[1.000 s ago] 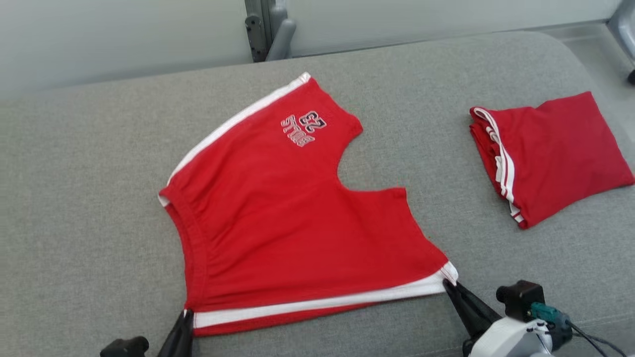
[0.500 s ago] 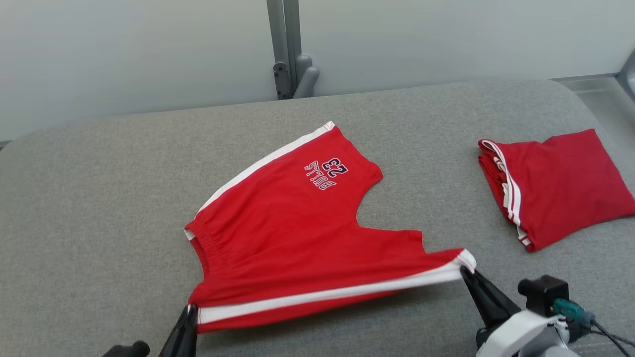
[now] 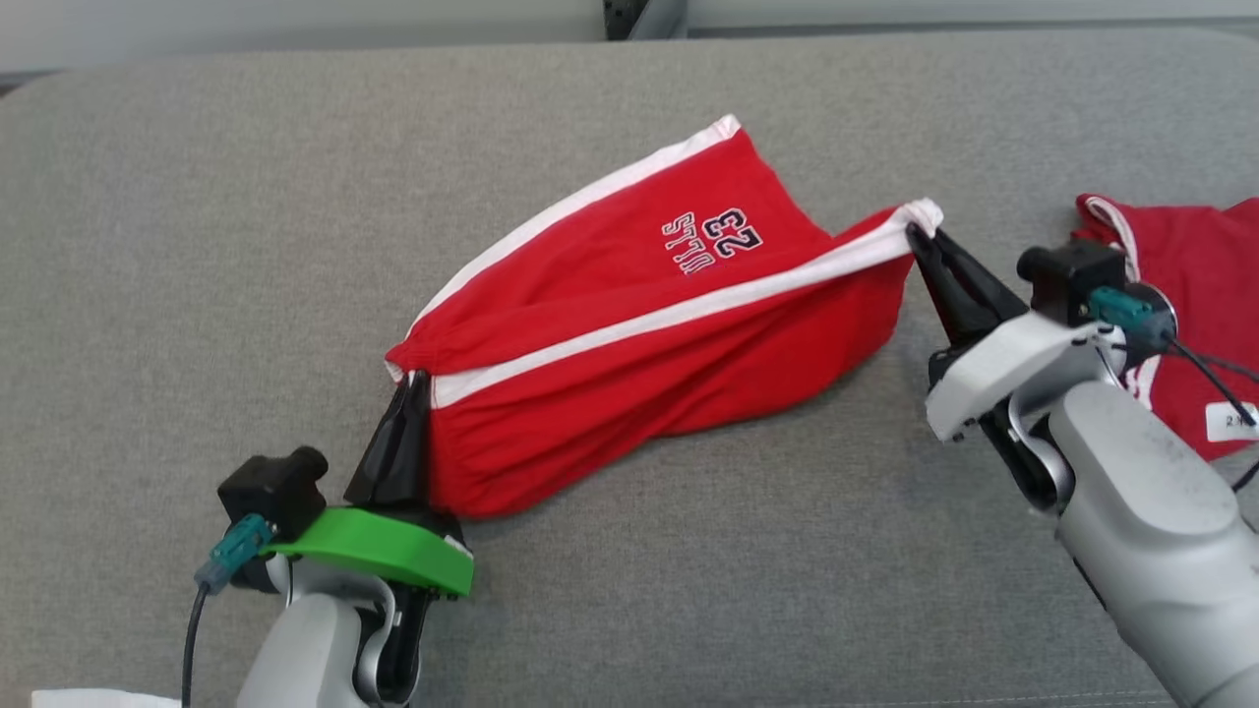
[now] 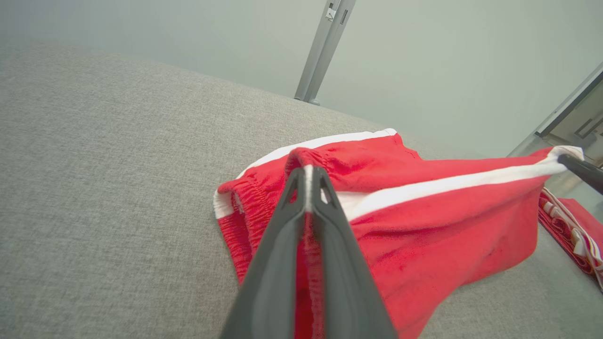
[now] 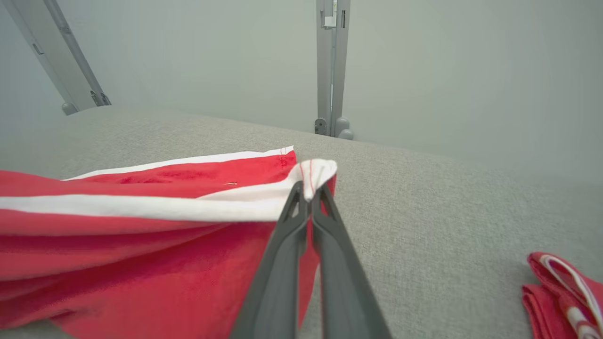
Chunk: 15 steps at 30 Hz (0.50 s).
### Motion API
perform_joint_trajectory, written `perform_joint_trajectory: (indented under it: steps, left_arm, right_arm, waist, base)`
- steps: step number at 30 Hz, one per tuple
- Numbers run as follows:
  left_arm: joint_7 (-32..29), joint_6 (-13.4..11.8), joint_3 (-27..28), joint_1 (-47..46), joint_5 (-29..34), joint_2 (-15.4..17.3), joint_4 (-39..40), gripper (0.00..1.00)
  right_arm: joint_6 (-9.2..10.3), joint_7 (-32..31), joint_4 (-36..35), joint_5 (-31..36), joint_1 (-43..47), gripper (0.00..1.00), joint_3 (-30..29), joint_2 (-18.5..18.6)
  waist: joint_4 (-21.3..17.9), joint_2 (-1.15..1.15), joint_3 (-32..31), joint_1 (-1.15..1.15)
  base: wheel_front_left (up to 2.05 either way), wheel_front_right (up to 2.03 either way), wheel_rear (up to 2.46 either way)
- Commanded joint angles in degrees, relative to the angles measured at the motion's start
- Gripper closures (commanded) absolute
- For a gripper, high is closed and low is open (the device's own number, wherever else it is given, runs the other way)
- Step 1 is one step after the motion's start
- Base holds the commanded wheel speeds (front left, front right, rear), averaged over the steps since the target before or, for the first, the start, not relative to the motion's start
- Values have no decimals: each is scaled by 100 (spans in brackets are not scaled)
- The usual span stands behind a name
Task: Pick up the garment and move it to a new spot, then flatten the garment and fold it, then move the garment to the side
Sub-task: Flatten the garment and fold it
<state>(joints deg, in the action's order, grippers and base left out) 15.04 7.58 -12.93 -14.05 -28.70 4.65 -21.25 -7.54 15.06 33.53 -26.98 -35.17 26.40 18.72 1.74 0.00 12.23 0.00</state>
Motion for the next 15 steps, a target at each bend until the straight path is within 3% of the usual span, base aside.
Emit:
perform_joint_trajectory:
  steps: [1,15]
  left_arm:
    - [14,-20,7,-166,-31,-13,-44,100]
    - [14,-20,-90,-1048,-561,-164,238,100]
  right_arm:
    - [12,12,135,31,-207,100,54,-13]
    - [13,7,1725,256,-2443,100,615,77]
  waist:
    - [474,0,722,0]
    - [1031,0,1698,0]
  base:
    - [0,0,0]
    - [0,0,0]
